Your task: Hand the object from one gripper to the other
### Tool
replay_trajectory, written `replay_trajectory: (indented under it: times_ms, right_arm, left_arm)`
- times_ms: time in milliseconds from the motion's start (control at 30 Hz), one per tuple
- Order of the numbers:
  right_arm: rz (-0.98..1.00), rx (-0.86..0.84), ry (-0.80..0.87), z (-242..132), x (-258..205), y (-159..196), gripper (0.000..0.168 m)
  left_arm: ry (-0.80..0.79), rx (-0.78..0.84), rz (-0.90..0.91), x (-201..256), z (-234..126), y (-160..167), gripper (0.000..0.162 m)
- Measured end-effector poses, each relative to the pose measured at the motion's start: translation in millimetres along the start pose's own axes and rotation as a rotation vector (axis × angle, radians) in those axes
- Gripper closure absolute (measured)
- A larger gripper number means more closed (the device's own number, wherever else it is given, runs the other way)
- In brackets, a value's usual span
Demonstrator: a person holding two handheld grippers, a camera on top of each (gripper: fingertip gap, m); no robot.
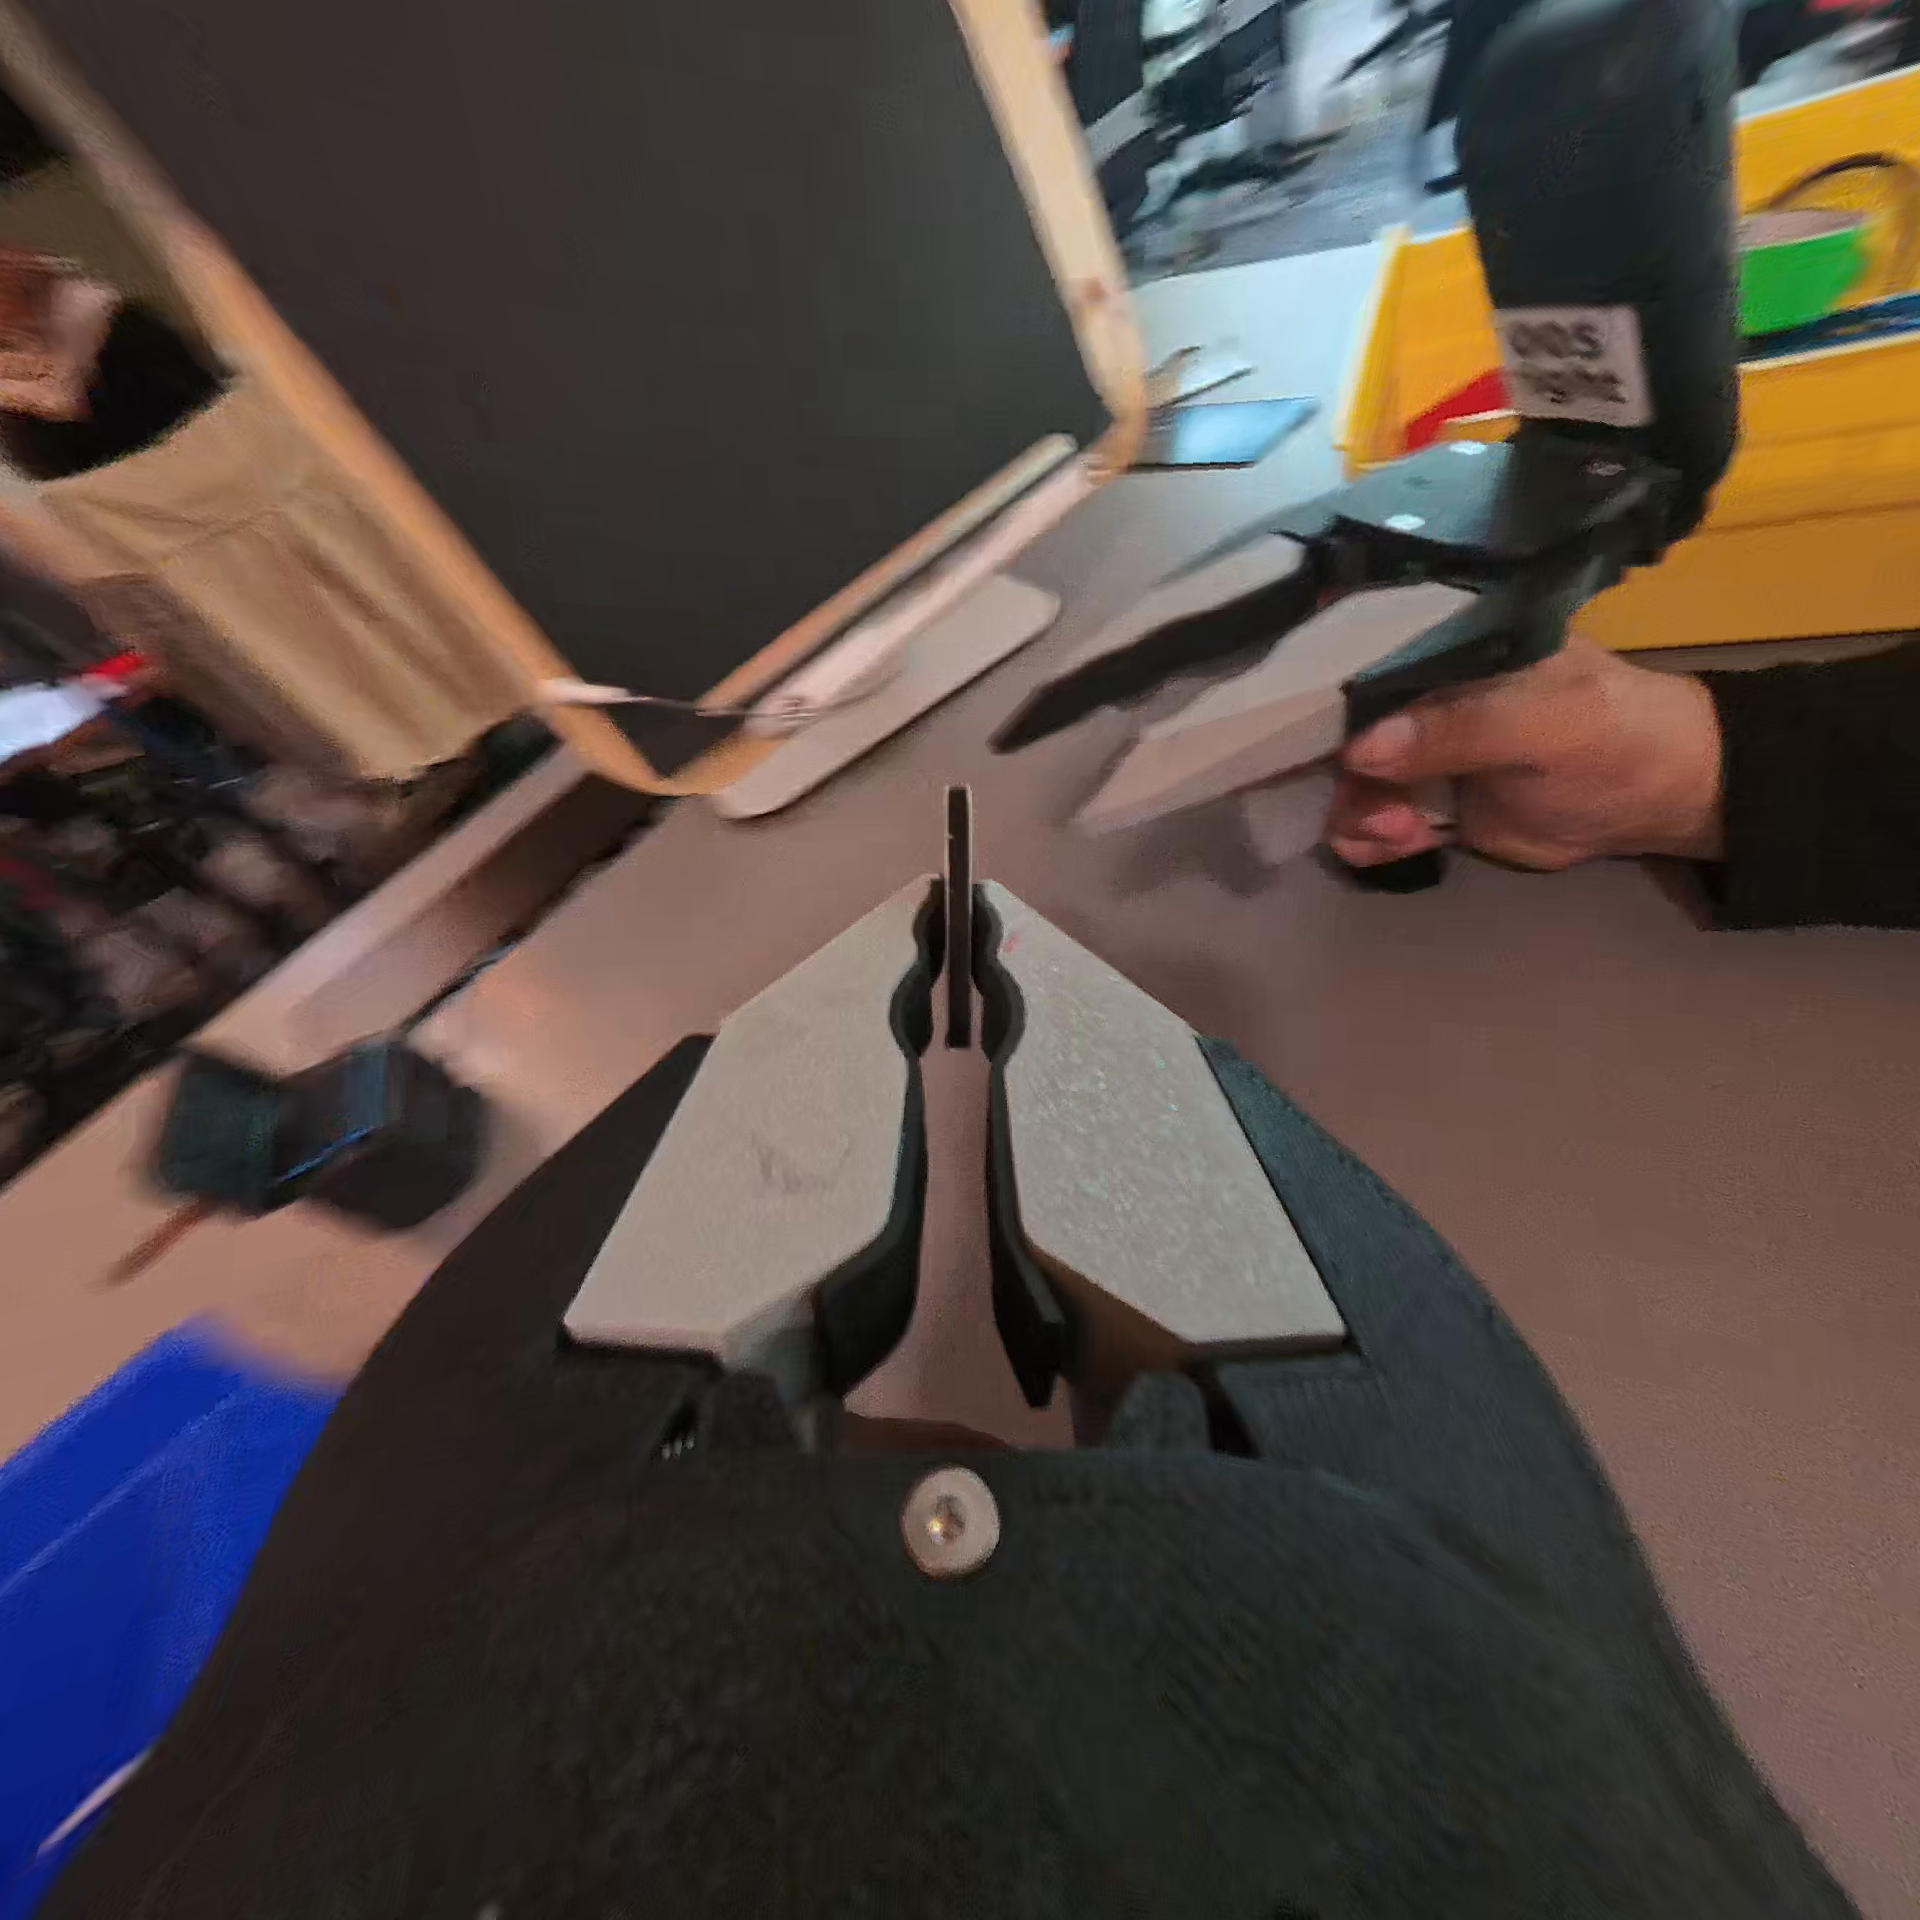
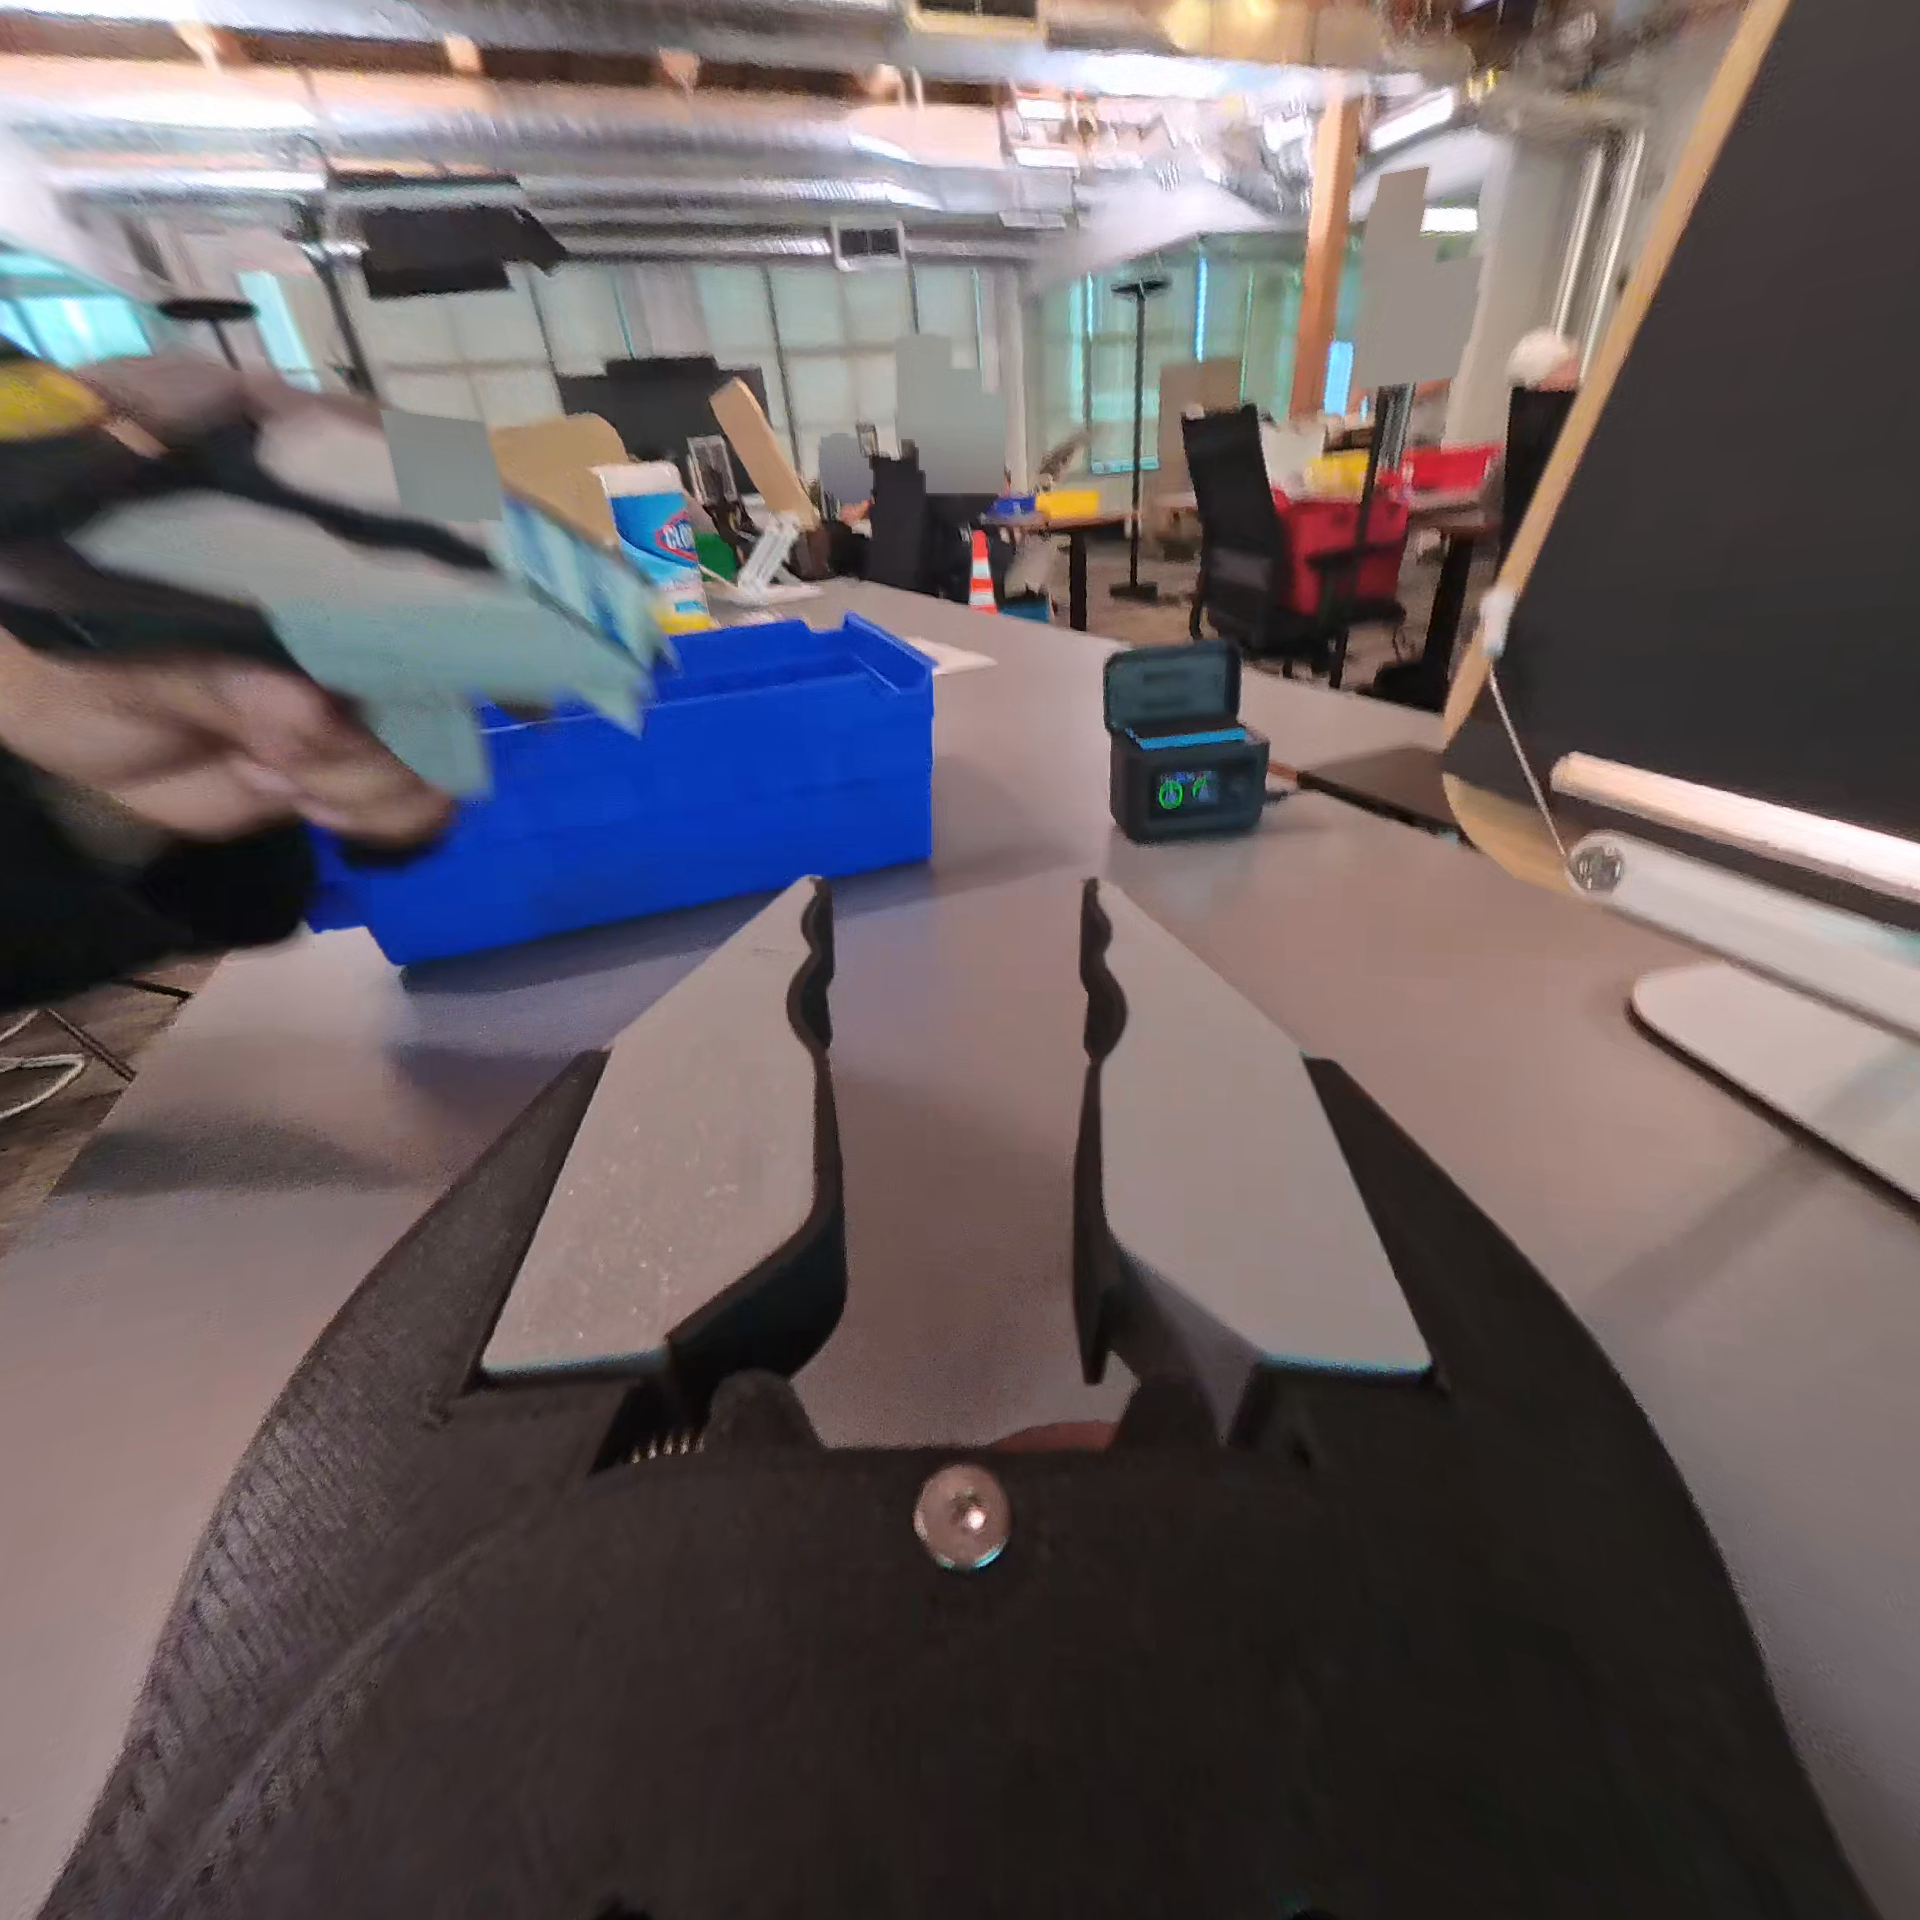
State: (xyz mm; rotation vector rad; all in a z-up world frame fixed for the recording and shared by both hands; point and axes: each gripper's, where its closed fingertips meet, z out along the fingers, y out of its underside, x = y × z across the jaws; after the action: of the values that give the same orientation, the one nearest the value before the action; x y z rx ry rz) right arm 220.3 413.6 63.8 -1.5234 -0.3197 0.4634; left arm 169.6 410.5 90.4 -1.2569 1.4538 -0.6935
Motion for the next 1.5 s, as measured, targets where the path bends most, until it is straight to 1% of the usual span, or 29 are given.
replay_trajectory:
  times_ms: [67,100,133,200,233,300,367,400,467,500,533,600,667,733,767,867,900,933,1000,1133,1233,1300,1333,1367,1400,1433,1500]
  right_arm:
    - [-0.032,0.033,-0.036,0.3,-5.3,-4.2,0.123]
    - [-0.027,0.037,-0.073,0.2,-10.3,-4.5,0.125]
    - [-0.004,0.046,-0.123,-1.1,-16.7,-5.7,0.126]
    - [0.071,0.063,-0.223,-6.2,-26.5,-9.1,0.130]
    - [0.096,0.060,-0.237,-7.8,-25.4,-9.5,0.133]
    - [0.100,0.036,-0.219,-8.6,-17.6,-6.3,0.138]
    - [0.100,0.057,-0.214,-11.4,-11.7,-11.7,0.139]
    - [0.100,0.069,-0.209,-12.9,-8.5,-14.8,0.140]
    - [0.090,0.077,-0.181,-12.8,-2.0,-16.0,0.136]
    - [0.078,0.056,-0.176,-10.4,-0.8,-11.5,0.139]
    - [0.067,0.021,-0.176,-7.0,-0.8,-5.2,0.139]
    - [0.058,0.023,-0.174,-4.1,-1.4,-5.5,0.144]
    - [0.041,0.021,-0.200,-3.7,-8.2,-5.3,0.142]
    - [0.041,0.027,-0.259,-5.1,-20.8,-7.8,0.152]
    - [0.039,0.030,-0.273,-5.8,-24.5,-8.9,0.157]
    - [0.018,0.011,-0.247,-5.7,-24.7,-9.6,0.162]
    - [-0.008,0.001,-0.225,-6.2,-23.8,-9.7,0.163]
    - [-0.048,-0.004,-0.199,-7.3,-22.9,-10.6,0.168]
    - [-0.118,0.012,-0.106,-11.0,-14.6,-17.2,0.168]
    - [-0.331,-0.020,0.076,-21.4,0.6,-23.0,0.168]
    - [-0.425,0.002,0.133,-23.5,-1.4,-32.5,0.168]
    - [-0.462,0.036,0.196,-25.0,1.6,-40.4,0.168]
    - [-0.456,0.044,0.211,-25.4,2.6,-41.9,0.168]
    - [-0.413,0.040,0.193,-24.0,1.7,-40.2,0.168]
    - [-0.332,0.028,0.156,-21.8,0.1,-37.0,0.168]
    - [-0.226,0.025,0.121,-19.9,-0.3,-35.2,0.168]
    - [-0.005,0.049,0.090,-19.1,6.1,-36.4,0.168]
  left_arm:
    - [0.167,0.061,-0.038,27.3,35.4,16.4,0.161]
    - [0.164,0.059,-0.069,26.1,50.4,26.3,0.161]
    - [0.203,0.057,-0.101,29.0,61.6,32.6,0.161]
    - [0.350,0.119,-0.205,40.7,73.3,27.7,0.161]
    - [0.404,0.148,-0.231,43.1,76.6,24.0,0.161]
    - [0.463,0.229,-0.253,40.8,80.2,14.0,0.161]
    - [0.514,0.276,-0.285,37.7,81.5,7.8,0.161]
    - [0.512,0.301,-0.288,34.2,81.6,5.3,0.161]
    - [0.429,0.311,-0.272,21.6,85.3,7.2,0.161]
    - [0.414,0.330,-0.272,19.3,82.8,5.9,0.161]
    - [0.414,0.347,-0.266,19.8,79.4,4.7,0.162]
    - [0.418,0.369,-0.247,22.5,75.6,2.4,0.161]
    - [0.538,0.370,-0.243,38.2,69.6,0.5,0.162]
    - [0.628,0.392,-0.234,48.4,61.3,-2.1,0.162]
    - [0.649,0.396,-0.229,51.0,58.5,-2.3,0.162]
    - [0.647,0.383,-0.266,50.6,59.5,-2.5,0.160]
    - [0.658,0.374,-0.295,51.1,59.8,-2.8,0.157]
    - [0.651,0.357,-0.331,49.3,62.3,-2.0,0.146]
    - [0.652,0.343,-0.396,43.9,63.9,-1.0,0.140]
    - [0.596,0.320,-0.513,26.0,69.1,3.8,0.141]
    - [0.518,0.292,-0.459,22.0,72.8,8.5,0.141]
    - [0.511,0.275,-0.415,26.4,73.9,10.2,0.140]
    - [0.520,0.269,-0.405,29.3,74.0,10.2,0.138]
    - [0.495,0.274,-0.391,27.2,75.5,9.6,0.136]
    - [0.416,0.295,-0.349,19.3,77.6,8.5,0.135]
    - [0.309,0.329,-0.251,10.2,76.9,6.4,0.134]
    - [0.129,0.421,0.040,5.6,64.6,-3.4,0.134]
